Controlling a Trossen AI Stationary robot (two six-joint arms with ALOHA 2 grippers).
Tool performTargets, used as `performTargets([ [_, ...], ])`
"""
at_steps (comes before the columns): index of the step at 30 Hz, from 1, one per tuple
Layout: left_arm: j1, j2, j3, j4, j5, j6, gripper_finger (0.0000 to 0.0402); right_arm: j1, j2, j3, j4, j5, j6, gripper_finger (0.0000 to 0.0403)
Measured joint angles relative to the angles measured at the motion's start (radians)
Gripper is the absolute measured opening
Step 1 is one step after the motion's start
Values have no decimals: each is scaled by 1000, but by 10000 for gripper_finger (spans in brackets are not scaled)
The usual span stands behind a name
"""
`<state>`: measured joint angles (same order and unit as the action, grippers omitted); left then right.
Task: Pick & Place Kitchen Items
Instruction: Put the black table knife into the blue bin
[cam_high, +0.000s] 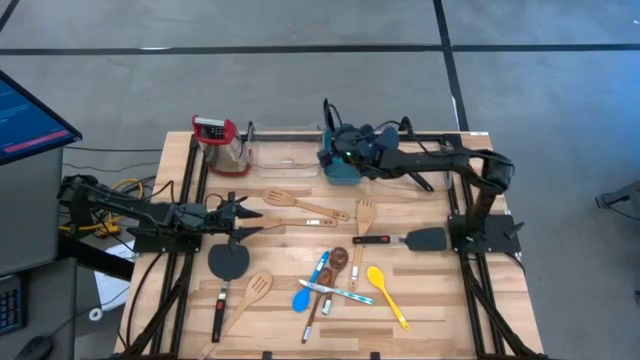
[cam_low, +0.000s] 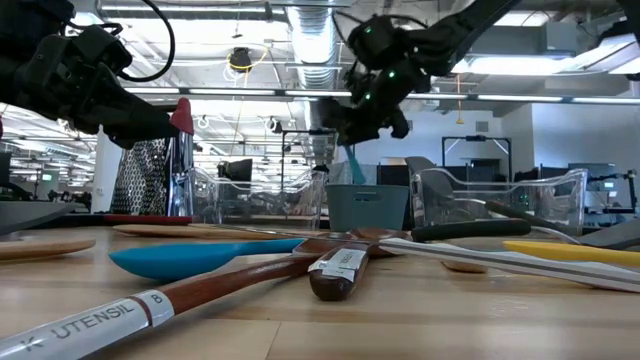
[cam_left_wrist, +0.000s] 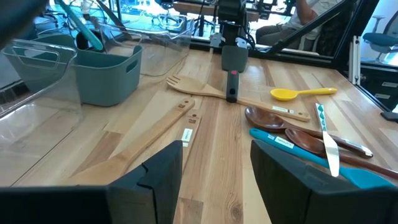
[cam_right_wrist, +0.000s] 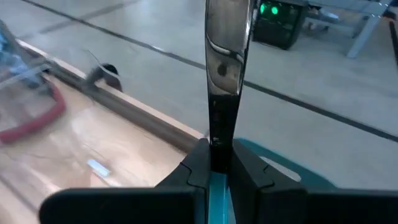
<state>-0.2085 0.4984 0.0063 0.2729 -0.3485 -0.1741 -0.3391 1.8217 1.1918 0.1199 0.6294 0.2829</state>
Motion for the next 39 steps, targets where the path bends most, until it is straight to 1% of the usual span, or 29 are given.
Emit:
performTargets([
  [6,0,0,0,0,0,0,177,-34,51,68,-163,-1,87,24],
  [11,0,0,0,-1,1,0,177,-50,50,71,-247,0,113,24],
  [20,0,0,0,-2,1,0,177,-50,50,71,-266,-3,128,24],
  [25,0,0,0,-2,3,0,177,-49,50,71,-323,-33,191,24],
  [34,0,0,0,-2,5,0,177,-41,51,71,-345,-39,215,24],
  [39,0,1,0,-2,4,0,177,-51,113,68,-333,-57,208,24],
])
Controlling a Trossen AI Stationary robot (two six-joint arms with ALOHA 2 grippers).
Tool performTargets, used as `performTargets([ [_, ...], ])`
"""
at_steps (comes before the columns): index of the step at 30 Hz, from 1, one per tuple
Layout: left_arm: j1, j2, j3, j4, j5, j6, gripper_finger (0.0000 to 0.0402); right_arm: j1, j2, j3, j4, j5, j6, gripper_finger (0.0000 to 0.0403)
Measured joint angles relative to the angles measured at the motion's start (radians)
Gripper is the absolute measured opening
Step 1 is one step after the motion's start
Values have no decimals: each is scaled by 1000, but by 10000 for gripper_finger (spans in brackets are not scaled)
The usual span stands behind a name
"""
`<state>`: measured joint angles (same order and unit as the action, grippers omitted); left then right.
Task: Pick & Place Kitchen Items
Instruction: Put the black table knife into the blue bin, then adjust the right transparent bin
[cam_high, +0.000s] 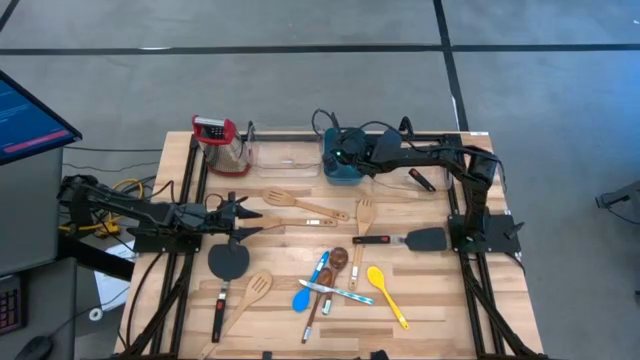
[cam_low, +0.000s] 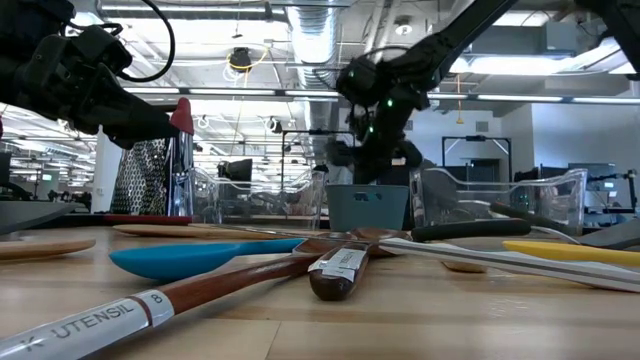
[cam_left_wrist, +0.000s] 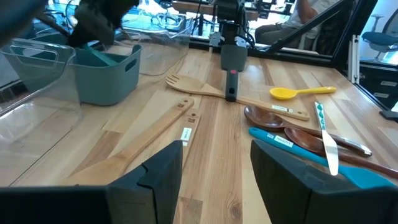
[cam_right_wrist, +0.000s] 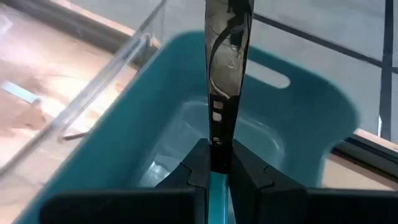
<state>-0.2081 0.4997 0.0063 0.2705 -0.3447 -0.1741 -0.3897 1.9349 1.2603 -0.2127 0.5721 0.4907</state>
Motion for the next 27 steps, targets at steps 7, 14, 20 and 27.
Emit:
performTargets([
  [7,0,1,0,0,-1,-16,177,-1,35,3,8,-7,4,24],
  [14,0,1,0,0,-4,-16,177,-7,26,3,11,-37,-25,85],
  [20,0,1,0,0,-4,-16,177,-6,26,8,12,-54,-73,161],
  [27,0,1,0,0,-3,-17,177,6,26,123,-84,-54,-143,178],
])
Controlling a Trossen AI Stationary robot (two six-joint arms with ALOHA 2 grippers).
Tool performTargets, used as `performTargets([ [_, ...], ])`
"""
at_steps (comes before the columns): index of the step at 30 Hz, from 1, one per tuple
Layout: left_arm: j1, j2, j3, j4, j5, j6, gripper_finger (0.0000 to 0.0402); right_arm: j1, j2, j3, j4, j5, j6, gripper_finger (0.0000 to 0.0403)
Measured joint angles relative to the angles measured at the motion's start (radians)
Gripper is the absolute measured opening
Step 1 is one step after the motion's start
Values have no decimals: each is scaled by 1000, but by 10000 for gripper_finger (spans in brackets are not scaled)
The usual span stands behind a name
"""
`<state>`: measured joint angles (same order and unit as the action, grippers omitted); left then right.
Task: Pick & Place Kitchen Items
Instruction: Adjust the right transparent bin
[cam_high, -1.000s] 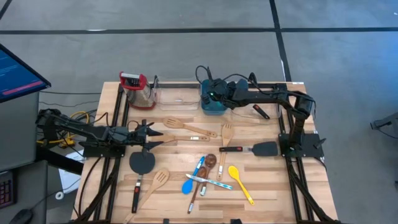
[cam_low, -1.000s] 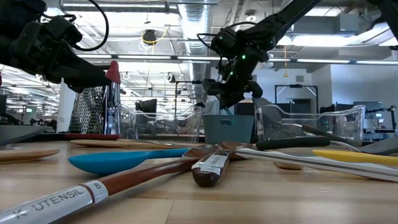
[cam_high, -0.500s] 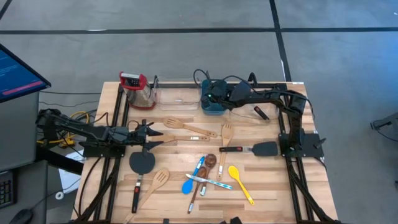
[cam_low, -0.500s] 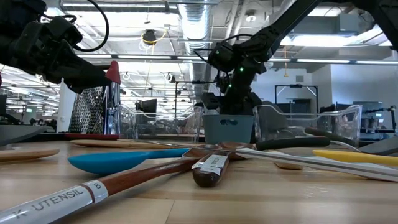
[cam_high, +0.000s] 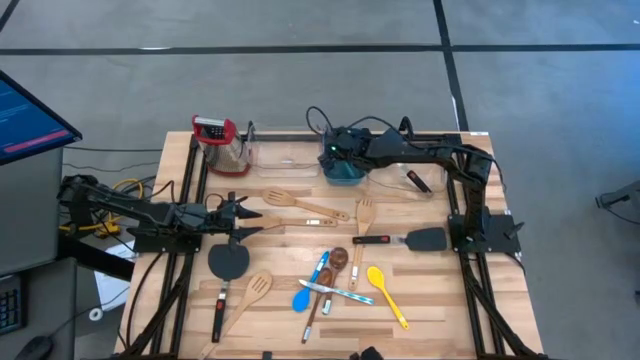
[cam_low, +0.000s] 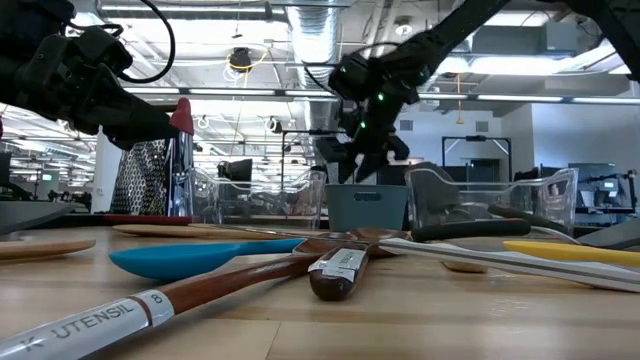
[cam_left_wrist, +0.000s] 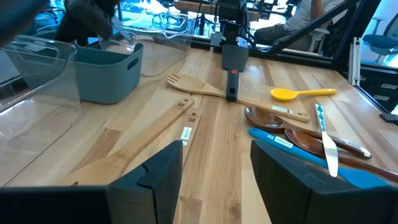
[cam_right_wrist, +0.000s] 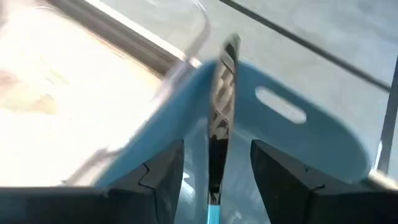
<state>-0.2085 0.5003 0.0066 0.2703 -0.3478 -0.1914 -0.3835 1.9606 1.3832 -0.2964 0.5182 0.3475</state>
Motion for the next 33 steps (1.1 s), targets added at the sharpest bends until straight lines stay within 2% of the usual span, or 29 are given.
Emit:
performTargets([
  [6,0,0,0,0,0,0,177,43,0,172,-170,3,-88,134],
  [13,0,0,0,0,1,-1,177,105,-2,296,-479,14,-106,12],
  [20,0,0,0,0,4,-1,177,168,-39,295,-732,18,-66,3],
  [24,0,2,0,0,4,-1,177,197,-80,278,-814,22,-10,1],
  [29,0,17,0,0,4,-1,177,230,-167,175,-818,13,63,1],
  [33,0,33,0,0,7,-1,177,254,-275,23,-769,-5,152,1],
])
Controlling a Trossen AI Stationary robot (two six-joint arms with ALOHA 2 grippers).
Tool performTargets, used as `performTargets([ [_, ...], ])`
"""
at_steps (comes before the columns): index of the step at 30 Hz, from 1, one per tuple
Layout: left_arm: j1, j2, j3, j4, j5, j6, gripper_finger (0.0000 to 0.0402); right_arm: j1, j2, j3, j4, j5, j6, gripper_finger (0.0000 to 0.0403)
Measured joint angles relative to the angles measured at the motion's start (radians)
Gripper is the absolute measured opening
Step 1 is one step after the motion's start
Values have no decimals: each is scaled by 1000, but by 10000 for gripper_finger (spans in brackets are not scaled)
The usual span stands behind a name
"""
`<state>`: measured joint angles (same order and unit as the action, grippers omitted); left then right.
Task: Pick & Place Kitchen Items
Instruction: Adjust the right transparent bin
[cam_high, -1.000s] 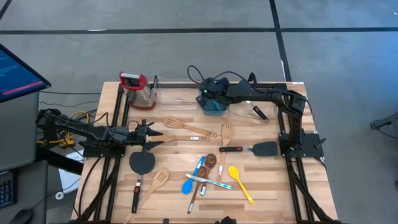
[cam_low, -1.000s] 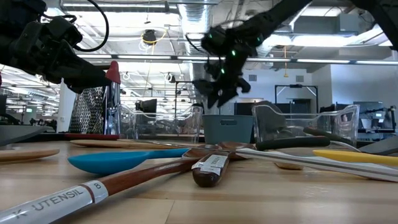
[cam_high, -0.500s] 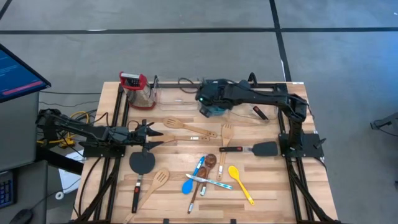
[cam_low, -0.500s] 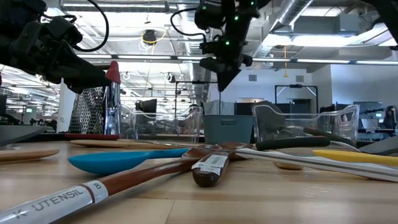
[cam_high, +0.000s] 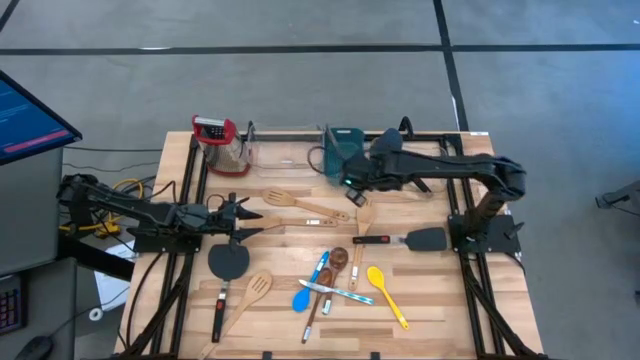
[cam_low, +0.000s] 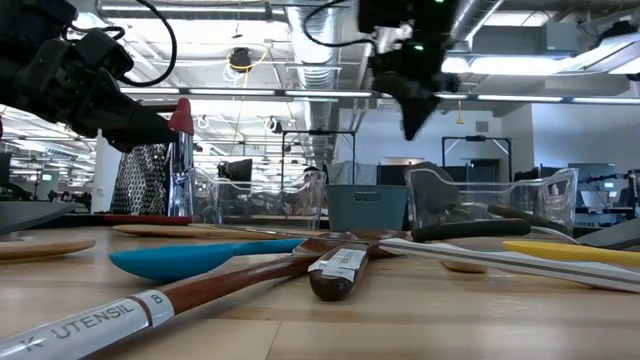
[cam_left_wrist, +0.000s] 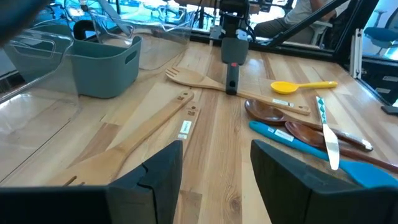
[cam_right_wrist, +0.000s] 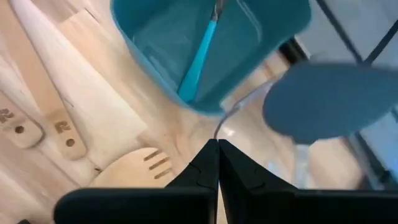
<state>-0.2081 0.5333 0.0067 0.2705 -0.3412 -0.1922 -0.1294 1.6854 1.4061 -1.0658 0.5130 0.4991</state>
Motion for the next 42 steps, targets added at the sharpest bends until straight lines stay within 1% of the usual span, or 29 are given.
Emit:
performTargets([
  [5,0,12,0,0,1,0,177,38,-138,-213,133,-80,106,0],
  [12,0,17,0,2,1,0,177,111,-259,-450,184,-98,307,0],
  [19,0,17,0,10,1,0,177,185,-285,-586,185,-124,472,0],
  [24,0,18,0,17,1,0,177,202,-269,-653,187,-123,538,0],
  [28,0,18,0,17,-3,0,177,184,-259,-706,181,-68,579,0],
  [34,0,18,0,24,-4,0,177,122,-259,-758,209,9,595,0],
  [39,0,18,0,25,-10,0,177,38,-259,-797,350,25,477,0],
  [42,0,18,0,26,-12,0,177,-18,-259,-808,397,45,405,0],
])
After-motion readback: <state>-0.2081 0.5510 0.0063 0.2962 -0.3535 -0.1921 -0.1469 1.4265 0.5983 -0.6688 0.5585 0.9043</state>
